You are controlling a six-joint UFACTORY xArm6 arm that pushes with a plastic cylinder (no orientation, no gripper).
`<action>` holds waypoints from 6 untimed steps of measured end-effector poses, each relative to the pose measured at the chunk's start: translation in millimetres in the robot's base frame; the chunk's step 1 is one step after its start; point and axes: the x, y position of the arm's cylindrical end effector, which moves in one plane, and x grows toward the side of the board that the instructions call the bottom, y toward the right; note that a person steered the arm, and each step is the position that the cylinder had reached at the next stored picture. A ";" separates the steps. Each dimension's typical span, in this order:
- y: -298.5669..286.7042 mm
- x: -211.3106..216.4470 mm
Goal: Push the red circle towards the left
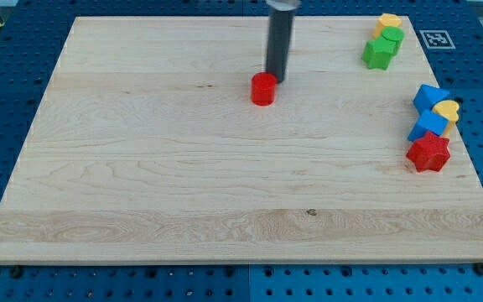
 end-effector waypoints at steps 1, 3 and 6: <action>-19.3 1.0; 31.4 18.0; -87.8 33.7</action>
